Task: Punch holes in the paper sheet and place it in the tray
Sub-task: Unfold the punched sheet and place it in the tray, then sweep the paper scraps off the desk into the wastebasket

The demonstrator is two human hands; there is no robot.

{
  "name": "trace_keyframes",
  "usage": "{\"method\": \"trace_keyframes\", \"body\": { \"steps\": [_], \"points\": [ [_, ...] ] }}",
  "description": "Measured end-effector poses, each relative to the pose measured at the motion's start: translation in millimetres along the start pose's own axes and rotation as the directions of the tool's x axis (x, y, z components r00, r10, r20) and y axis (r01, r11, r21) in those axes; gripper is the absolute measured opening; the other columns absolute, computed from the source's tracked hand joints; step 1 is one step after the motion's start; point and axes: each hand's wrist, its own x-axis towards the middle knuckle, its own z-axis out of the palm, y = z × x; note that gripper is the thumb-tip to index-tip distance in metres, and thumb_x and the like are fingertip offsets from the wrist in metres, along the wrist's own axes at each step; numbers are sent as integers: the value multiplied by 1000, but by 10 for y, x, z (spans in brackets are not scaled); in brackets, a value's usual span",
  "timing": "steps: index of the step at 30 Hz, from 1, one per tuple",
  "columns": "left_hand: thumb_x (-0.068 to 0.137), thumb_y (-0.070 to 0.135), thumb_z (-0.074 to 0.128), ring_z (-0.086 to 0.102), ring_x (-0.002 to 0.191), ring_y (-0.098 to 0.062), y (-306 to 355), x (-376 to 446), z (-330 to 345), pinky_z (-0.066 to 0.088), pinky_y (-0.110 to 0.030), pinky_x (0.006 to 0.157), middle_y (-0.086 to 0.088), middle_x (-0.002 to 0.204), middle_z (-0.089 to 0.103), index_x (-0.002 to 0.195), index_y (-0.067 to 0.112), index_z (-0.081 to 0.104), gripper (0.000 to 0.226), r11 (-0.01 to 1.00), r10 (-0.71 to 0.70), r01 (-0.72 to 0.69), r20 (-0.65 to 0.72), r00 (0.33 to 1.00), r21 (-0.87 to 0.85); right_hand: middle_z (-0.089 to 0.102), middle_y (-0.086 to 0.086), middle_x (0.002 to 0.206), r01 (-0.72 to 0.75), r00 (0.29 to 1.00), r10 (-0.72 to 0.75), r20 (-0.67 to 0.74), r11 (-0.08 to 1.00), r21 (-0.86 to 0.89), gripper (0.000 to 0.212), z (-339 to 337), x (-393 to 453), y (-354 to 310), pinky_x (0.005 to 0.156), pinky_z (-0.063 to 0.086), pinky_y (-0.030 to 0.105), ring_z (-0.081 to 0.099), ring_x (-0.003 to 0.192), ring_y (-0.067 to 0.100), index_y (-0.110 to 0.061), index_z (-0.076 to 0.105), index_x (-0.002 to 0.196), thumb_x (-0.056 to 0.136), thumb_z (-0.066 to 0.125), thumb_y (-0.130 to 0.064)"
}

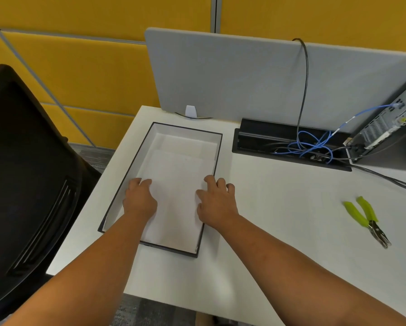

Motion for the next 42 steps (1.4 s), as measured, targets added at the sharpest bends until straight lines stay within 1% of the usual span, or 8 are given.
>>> {"method": "trace_keyframes", "body": {
  "steps": [3,5,10,17,31,35,38,42],
  "points": [
    [84,1,54,24,137,-32,58,-26,9,27,-47,110,-9,155,17,140,21,45,61,995,-31,31,5,999,90,34,6,146,3,1000,-1,-30,998,66,30,4,-11,22,94,27,41,36,121,28,-18,66,113,86,55,-25],
    [83,1,54,23,137,-32,97,-41,24,25,-46,111,-9,154,21,140,21,45,61,994,-21,21,-3,1000,103,35,6,146,5,999,0,-43,995,101,32,-8,-26,39,94,28,40,37,122,28,-17,64,117,89,52,-26],
    [80,-2,53,39,127,-33,264,-107,62,39,-43,103,-12,142,41,138,16,48,61,999,35,-34,-22,999,36,42,7,141,-3,996,18,-90,986,166,38,-92,-55,98,95,32,39,40,121,28,-16,58,128,92,52,-24],
    [79,-4,55,53,115,-31,575,-221,149,47,-42,96,-13,128,55,131,13,55,55,982,161,-159,11,987,-99,47,8,134,-82,985,109,-133,977,197,34,-166,-246,274,93,33,39,42,118,29,-16,60,125,91,52,-19],
    [88,-6,48,59,108,-22,1478,-769,463,40,-20,87,-8,118,60,122,12,61,41,905,324,-322,-41,945,-279,46,7,134,-286,944,310,-113,940,187,37,-240,-870,1098,93,34,38,43,117,28,-17,56,130,93,49,-21],
    [88,-5,48,59,104,-20,1696,-984,689,41,-21,87,-7,117,59,121,13,62,40,887,361,-347,-10,932,-303,46,11,136,-353,927,371,-61,915,196,39,-171,-1148,1465,95,36,38,46,118,31,-13,54,131,93,50,-18],
    [90,0,52,55,114,-23,1764,-1082,917,41,-25,94,-9,125,55,125,13,59,38,893,360,-334,35,932,-300,47,20,139,-398,907,418,-44,886,237,45,-100,-1367,1733,104,35,42,46,124,38,-5,51,134,90,53,-14],
    [92,27,55,30,138,-30,1798,-1195,1221,30,-45,109,-9,151,29,145,21,34,57,967,255,-250,205,945,-49,39,22,146,-492,861,508,-16,840,228,55,30,-1651,2094,113,27,48,34,137,36,0,37,143,94,36,-26]
  ]
}}
